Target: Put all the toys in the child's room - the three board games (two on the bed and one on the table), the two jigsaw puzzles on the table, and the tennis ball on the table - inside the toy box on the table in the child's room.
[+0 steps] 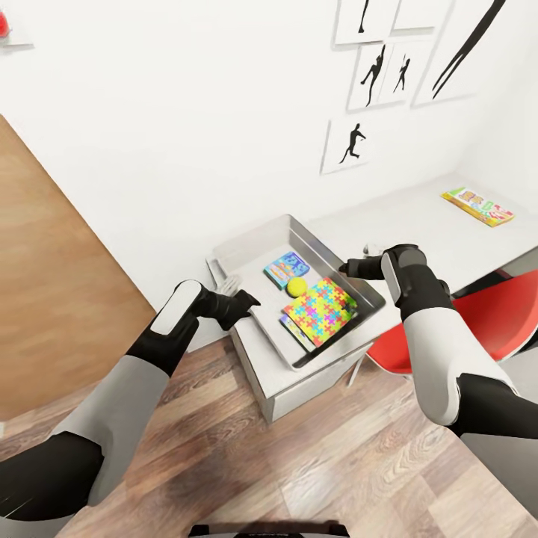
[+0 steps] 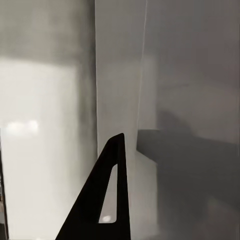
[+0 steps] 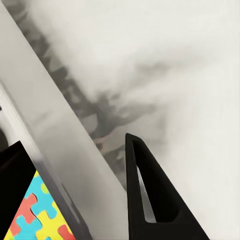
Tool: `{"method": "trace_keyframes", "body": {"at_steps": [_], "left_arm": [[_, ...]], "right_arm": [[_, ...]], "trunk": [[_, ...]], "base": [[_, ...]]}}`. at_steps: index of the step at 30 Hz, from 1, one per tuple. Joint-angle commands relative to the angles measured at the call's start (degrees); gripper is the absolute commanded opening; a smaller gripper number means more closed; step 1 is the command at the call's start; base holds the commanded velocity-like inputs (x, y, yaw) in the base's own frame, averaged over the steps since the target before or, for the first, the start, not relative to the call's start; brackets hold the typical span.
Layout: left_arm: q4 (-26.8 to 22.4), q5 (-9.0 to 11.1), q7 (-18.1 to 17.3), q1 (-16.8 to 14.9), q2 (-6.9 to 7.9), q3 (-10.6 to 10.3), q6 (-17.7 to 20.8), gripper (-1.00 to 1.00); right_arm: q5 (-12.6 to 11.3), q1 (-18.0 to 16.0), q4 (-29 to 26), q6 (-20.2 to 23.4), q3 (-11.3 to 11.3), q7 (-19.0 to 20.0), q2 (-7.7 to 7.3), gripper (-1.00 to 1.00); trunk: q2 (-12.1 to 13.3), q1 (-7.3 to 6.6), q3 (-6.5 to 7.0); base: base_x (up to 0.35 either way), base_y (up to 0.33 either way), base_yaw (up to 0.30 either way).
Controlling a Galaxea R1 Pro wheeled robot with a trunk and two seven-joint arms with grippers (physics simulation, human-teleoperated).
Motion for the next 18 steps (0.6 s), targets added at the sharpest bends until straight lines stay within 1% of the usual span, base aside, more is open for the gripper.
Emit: {"method": "trace_keyframes", "body": {"at_steps": [1,2,4,5,18], "left_arm": [[-0.1,3.4,-1.4,-0.1,0.05,0.3,-0.8,-1.00],[-0.1,3.4,-1.4,-0.1,0.04,0.3,-0.8,1.00],[-0.1,3.4,-1.4,-0.1,0.04,0.3,-0.8,1.00],[-0.1,3.4,-1.4,-0.1,0.04,0.3,-0.8,1.00],[-0.1,3.4,-1.4,-0.1,0.03,0.5,-0.8,1.00]], "right_arm": [[-2.5,0.0,-0.1,0.5,-0.8,0.7,-0.02,-1.00],[-2.5,0.0,-0.1,0.5,-0.8,0.7,-0.02,-1.00],[-2.5,0.0,-0.1,0.5,-0.8,0.6,0.02,-1.00],[-2.5,0.0,-0.1,0.5,-0.8,0.6,0.01,1.00],[-2.5,-0.1,-0.1,0.5,-0.7,0.6,-0.03,1.00]], "trunk": [[-0.1,0.72,-0.12],[-0.1,0.72,-0.12],[-0.1,0.72,-0.12],[-0.1,0.72,-0.12],[-0.1,0.72,-0.12]], "base": [[0.000,0.013,0.000],[0.000,0.011,0.000],[0.000,0.006,0.000],[0.000,0.004,0.000],[0.000,0.001,0.000]]}}
